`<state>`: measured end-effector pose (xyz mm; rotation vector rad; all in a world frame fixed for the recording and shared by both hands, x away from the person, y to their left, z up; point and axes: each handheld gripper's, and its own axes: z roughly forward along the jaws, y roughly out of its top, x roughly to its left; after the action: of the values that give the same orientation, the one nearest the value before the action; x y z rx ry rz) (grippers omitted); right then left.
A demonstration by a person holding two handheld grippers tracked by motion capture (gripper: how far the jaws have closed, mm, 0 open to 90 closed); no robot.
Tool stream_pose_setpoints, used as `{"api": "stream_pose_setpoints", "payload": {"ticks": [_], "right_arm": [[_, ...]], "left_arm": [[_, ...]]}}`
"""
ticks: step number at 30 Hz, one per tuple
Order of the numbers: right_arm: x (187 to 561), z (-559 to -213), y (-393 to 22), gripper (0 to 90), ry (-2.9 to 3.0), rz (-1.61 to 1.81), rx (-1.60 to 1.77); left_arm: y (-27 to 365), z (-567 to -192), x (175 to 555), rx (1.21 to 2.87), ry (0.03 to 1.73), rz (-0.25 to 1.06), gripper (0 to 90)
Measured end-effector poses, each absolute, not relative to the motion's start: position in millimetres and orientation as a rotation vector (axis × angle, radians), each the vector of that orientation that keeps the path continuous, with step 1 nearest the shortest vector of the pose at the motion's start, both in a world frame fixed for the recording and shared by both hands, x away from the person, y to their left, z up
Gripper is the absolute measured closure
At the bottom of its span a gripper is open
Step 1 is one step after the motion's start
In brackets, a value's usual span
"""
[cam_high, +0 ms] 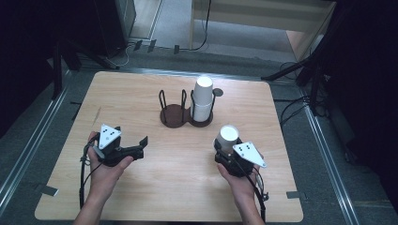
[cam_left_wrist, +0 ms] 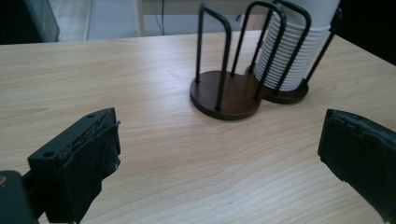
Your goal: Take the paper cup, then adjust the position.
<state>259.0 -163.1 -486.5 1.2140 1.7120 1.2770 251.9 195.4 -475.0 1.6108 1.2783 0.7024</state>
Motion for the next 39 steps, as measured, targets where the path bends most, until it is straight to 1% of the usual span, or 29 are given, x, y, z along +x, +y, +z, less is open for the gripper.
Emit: {"api": "stream_pose_setpoints", "payload": {"ticks": [4,9,16,28,36,39], "right_arm": [[256.7,-492.9,-159.7,31.7,1.722,1.294,1.2],[253.5,-496.7,-156.0,31.4,1.747,1.265,1.158],[253.2,-497.5,-153.5,31.4,1.743,1.256,1.146],[249.9,-500.8,-141.3,31.3,1.769,1.175,1.02],[243.6,-504.2,-128.3,31.8,1.769,1.106,0.858],[241.1,-506.8,-122.1,31.9,1.77,1.061,0.779]], "left_arm": [[177.6,-475.0,252.0,1.671,1.23,0.66,0.0],[165.0,-475.0,250.0,1.712,1.196,0.61,0.0],[155.5,-472.9,247.2,1.724,1.161,0.58,0.0],[144.9,-469.6,246.5,1.756,1.135,0.531,0.0],[134.1,-465.7,243.1,1.774,1.087,0.47,0.2],[129.1,-463.6,240.9,1.781,1.062,0.453,2.8]]}}
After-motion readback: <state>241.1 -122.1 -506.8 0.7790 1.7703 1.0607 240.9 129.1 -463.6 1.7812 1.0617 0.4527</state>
